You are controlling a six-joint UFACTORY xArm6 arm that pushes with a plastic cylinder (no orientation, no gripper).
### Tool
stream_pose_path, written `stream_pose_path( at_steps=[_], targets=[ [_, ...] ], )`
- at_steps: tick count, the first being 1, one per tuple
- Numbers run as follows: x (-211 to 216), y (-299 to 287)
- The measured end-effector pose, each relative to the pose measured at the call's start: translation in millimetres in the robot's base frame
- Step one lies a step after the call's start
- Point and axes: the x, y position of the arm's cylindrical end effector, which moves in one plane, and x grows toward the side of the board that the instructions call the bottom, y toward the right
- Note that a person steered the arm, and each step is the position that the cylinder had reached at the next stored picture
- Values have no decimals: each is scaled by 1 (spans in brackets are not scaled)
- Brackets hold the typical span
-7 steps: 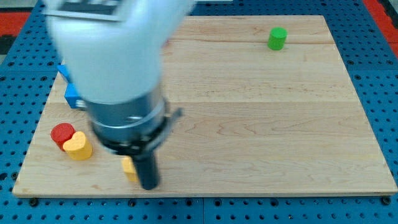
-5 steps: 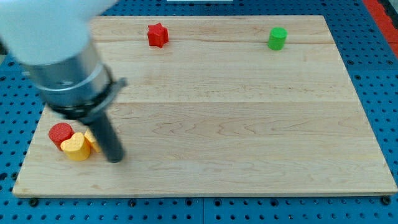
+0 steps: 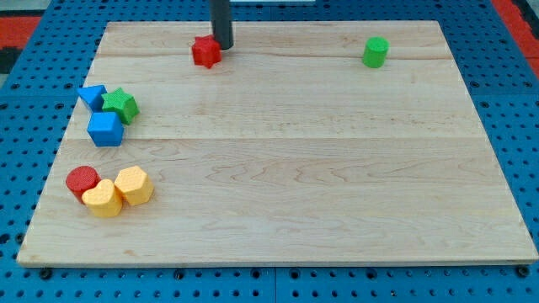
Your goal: Move the red star to the right side of the yellow hexagon
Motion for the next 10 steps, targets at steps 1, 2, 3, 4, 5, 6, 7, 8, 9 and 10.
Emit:
stream_pose_path(
  at_steps=[1,2,3,4,5,6,7,8,9,10],
  targets=[
    [17,0],
    [-1,-26],
    [17,-47],
    [1,-61],
    [20,-103],
    [38,-26],
    [77,22],
    [110,15],
    [58,15],
    [23,-39]
  ],
)
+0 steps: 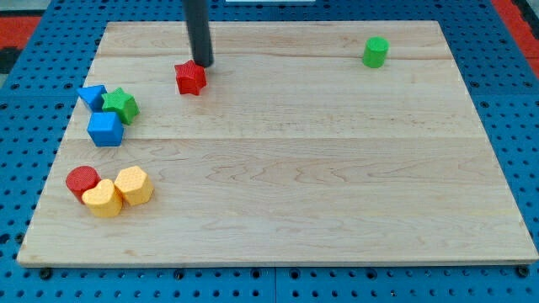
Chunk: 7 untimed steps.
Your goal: Move the red star to the right side of the yellow hexagon
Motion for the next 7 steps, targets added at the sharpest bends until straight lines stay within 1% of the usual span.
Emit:
stream_pose_path(
  at_steps=[1,2,3,4,5,6,7],
  targets=[
    [30,-45],
    [46,-12],
    [7,0],
    [53,51],
    [133,70],
    [141,71],
    [89,70]
  ],
)
